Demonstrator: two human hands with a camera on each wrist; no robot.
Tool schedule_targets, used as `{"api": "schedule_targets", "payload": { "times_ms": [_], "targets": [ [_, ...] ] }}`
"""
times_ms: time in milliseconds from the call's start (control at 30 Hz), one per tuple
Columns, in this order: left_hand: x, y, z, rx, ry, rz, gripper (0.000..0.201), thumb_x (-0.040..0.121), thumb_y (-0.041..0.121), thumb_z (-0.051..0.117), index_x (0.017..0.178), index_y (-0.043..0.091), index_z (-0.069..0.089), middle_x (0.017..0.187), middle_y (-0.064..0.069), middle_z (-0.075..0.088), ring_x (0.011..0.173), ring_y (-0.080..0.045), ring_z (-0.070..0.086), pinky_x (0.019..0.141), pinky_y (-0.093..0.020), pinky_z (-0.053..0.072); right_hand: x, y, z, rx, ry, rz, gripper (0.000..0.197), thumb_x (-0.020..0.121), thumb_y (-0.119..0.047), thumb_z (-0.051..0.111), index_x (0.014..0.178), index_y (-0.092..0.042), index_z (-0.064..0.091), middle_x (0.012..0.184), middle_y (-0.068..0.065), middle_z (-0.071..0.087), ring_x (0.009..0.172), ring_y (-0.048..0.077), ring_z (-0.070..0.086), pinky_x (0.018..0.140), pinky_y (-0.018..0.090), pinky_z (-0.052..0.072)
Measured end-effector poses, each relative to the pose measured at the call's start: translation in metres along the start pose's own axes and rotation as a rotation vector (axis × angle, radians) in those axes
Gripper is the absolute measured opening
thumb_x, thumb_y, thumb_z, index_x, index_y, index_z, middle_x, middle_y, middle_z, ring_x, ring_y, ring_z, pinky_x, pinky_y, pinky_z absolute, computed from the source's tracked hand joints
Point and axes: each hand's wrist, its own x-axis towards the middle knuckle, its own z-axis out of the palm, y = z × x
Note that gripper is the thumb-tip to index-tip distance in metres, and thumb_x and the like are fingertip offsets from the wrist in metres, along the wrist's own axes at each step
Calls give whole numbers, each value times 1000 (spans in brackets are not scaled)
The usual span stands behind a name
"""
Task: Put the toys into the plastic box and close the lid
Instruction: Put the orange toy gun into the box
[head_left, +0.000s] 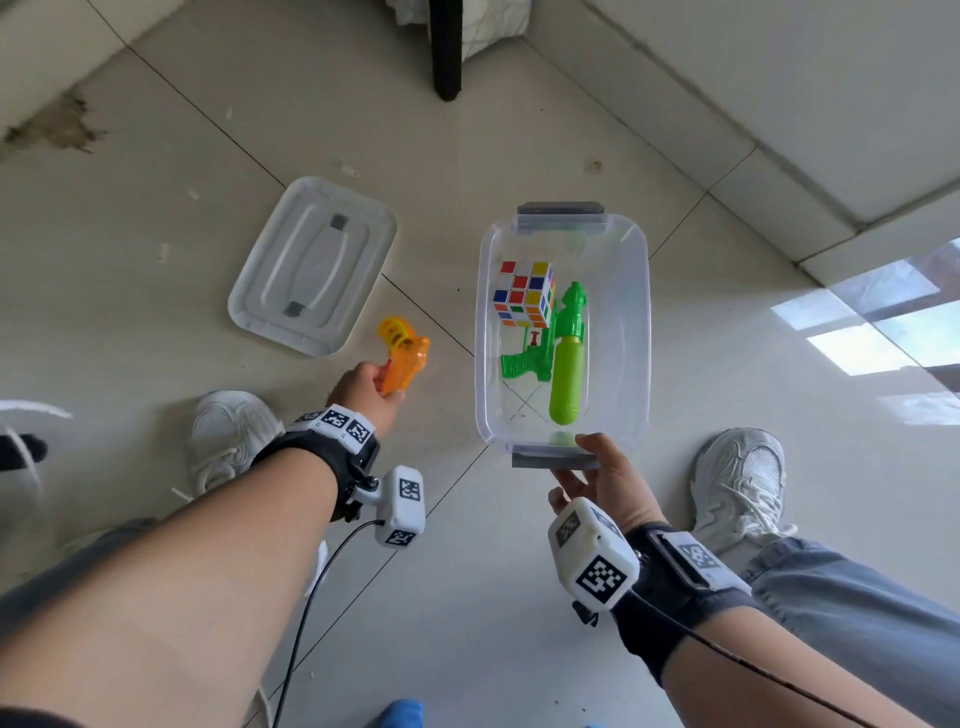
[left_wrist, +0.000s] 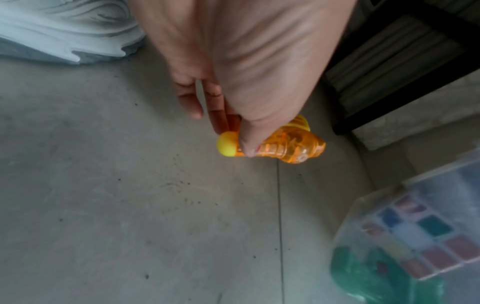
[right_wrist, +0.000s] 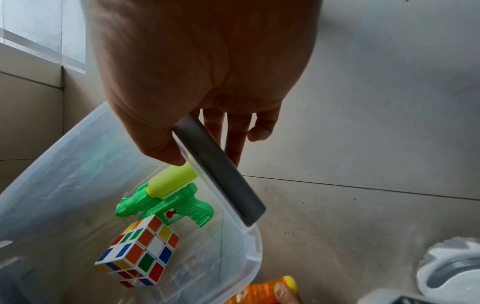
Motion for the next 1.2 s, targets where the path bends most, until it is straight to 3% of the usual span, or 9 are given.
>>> {"api": "schedule_targets", "payload": {
  "times_ms": [167, 267, 400, 533, 733, 1000, 1200],
  "targets": [
    [-28, 18, -18, -167, 64, 122, 35, 87, 21, 62, 122, 14, 57, 117, -3, 68, 106, -24, 64, 86, -27, 43, -12, 6, -7, -88, 12, -28, 15, 87, -19, 53, 99, -11, 51, 94, 10, 57, 64, 16, 61, 59, 29, 41],
    [-48, 35, -31, -225, 128, 247, 35, 86, 21, 64, 119, 14, 57, 114, -4, 67, 103, -23, 65, 91, -31, 48, -22, 10, -11, -107, 17, -37, 6, 89, -15, 51, 92, -11, 49, 89, 11, 54, 68, 18, 57, 60, 30, 43],
    [-90, 65, -40, -118, 130, 523, 34, 85, 16, 64, 118, 10, 58, 115, -7, 60, 99, -17, 61, 90, -29, 47, -37, 14, -16, -141, 28, -66, 13, 90, -12, 50, 102, -8, 47, 82, 8, 52, 69, 18, 55, 48, 25, 49],
    [-123, 84, -37, 115, 59, 653, 42, 85, 21, 64, 125, 13, 53, 122, -8, 55, 105, -24, 60, 92, -38, 49, -49, 19, -18, -174, 14, -118, 16, 89, -12, 51, 104, -10, 47, 83, 8, 51, 67, 18, 54, 58, 27, 42],
    [-141, 74, -37, 561, 121, 644, 40, 88, 31, 60, 126, 21, 50, 127, -4, 52, 118, -26, 52, 96, -40, 40, -64, 24, -22, -264, -21, -142, 6, 87, -13, 53, 91, -17, 51, 80, 2, 53, 70, 16, 57, 63, 28, 40],
    [-149, 64, -30, 646, 174, 498, 43, 87, 34, 55, 125, 16, 50, 125, -6, 56, 111, -26, 60, 96, -39, 35, -72, 33, -13, -348, -62, -147, 9, 85, -14, 54, 80, -20, 50, 75, 1, 53, 65, 16, 56, 59, 27, 36],
    [-151, 64, -19, 658, 207, 518, 35, 85, 35, 54, 113, 15, 48, 110, -4, 65, 96, -26, 66, 88, -38, 35, -73, 34, -5, -319, -78, -130, 9, 85, -12, 54, 81, -19, 50, 77, 2, 52, 67, 19, 57, 58, 28, 35]
  ]
}}
